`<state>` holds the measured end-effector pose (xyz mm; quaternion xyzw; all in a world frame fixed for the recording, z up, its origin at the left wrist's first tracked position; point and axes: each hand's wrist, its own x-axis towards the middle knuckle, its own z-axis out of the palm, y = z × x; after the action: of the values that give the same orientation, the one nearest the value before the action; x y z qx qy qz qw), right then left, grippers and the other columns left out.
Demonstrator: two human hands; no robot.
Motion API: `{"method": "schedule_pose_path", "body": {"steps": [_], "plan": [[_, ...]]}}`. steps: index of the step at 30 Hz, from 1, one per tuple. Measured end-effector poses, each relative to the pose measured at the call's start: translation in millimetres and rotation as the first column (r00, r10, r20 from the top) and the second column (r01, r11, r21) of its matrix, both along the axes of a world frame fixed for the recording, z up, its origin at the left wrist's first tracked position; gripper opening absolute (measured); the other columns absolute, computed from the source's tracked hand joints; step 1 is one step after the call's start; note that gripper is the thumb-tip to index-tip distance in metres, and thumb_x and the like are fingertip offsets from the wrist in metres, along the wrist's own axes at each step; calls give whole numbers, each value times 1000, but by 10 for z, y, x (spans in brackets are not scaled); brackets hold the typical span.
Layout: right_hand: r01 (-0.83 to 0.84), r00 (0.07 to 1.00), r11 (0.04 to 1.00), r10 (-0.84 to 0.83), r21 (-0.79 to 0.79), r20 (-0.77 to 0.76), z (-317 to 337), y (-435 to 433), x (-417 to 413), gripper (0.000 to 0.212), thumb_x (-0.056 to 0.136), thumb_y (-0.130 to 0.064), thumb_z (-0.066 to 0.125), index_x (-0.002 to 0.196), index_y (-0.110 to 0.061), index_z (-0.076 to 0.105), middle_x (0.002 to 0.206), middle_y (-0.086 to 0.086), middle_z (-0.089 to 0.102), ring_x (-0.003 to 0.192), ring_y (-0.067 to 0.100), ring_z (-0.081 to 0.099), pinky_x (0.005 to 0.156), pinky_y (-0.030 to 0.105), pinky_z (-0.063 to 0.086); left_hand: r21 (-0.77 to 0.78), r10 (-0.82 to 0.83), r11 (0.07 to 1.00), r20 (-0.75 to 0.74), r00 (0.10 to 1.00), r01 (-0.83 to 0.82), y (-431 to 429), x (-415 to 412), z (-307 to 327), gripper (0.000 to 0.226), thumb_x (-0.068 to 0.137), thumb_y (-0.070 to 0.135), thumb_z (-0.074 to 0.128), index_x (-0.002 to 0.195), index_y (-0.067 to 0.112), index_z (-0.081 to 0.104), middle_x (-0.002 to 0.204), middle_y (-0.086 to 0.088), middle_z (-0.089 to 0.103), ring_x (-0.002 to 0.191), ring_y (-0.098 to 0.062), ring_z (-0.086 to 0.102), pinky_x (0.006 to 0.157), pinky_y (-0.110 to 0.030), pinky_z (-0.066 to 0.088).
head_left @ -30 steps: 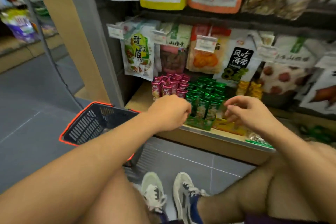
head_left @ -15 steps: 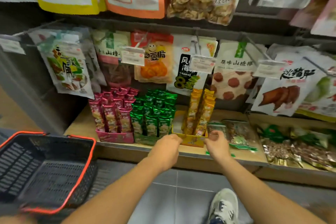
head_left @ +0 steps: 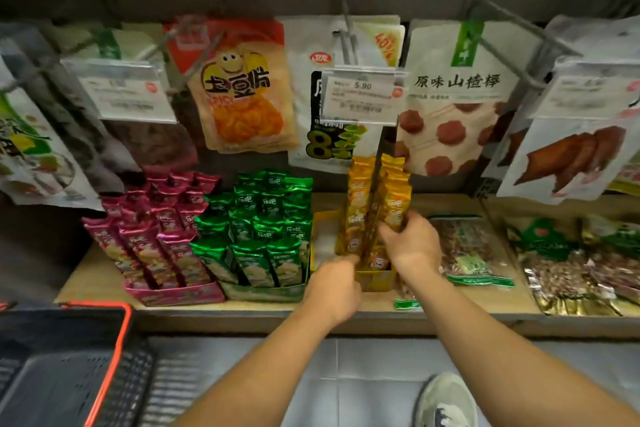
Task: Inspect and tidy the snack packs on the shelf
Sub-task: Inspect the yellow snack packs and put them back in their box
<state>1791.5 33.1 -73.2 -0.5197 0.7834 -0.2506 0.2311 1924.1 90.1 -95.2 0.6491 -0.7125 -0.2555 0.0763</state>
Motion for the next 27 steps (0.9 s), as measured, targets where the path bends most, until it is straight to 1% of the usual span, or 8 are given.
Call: {"method": "schedule_pose_path", "body": {"steps": [3,7,8,10,15,19,23,27], "plan": [[31,997,981,-15,-192,79,51,135,28,25,84,-37,66,96,-19,55,94,5,66,90,29,62,71,35,44,-83,86,991,-229,970,-107,-23,-10,202,53,94,11,49,145,18,42,142,-8,52,125,-21,53,106,-30,41],[-119,977,888,185,-444,107,264,435,43,31,85,-31,66,108,-21,49,81,-6,59,75,22,59,63,31,37,-64,137,965,-705,696,-254,-9,-72,770,60,92,30,61,146,32,35,141,4,50,112,-7,59,98,-32,49],[-184,967,873,244,-452,76,352,503,43,36,85,-34,66,115,-22,48,84,-7,60,75,19,57,63,32,38,-103,87,966,-731,677,-236,13,-87,931,60,90,38,61,144,36,35,139,5,52,113,-8,59,99,-34,49],[-311,937,836,348,-451,-1,577,615,19,38,85,-38,65,114,-28,44,86,-11,59,74,15,53,61,32,38,-254,-14,948,-633,774,-191,96,-62,1227,49,92,47,56,138,37,44,133,5,59,114,-12,60,98,-38,49],[-671,740,672,632,-312,-231,1289,907,-144,32,83,-41,66,102,-29,43,88,-8,61,81,21,61,68,39,48,-415,-78,896,-500,863,-159,466,221,1767,32,102,31,47,102,13,73,88,-6,73,84,-25,68,75,-46,55],[-808,568,577,817,-121,103,1796,1111,-308,55,82,-55,61,124,-19,55,112,1,68,103,18,64,93,41,50,-240,0,931,-752,659,-275,764,336,2090,37,101,30,49,78,17,75,76,-7,74,72,-24,73,60,-32,58],[-847,484,530,741,38,466,1949,1286,-378,50,86,-51,56,112,-10,58,94,6,71,91,27,70,91,44,54,-169,24,927,-864,503,-334,917,461,2190,35,99,28,53,75,33,78,78,6,75,70,-5,68,51,-15,48],[-880,446,466,753,87,483,1977,1299,-340,60,77,-67,59,117,-23,59,109,0,67,101,18,66,96,44,53,-109,53,913,-923,381,-392,953,600,2115,38,96,7,55,73,25,79,74,4,73,68,-5,66,55,-16,52]]}}
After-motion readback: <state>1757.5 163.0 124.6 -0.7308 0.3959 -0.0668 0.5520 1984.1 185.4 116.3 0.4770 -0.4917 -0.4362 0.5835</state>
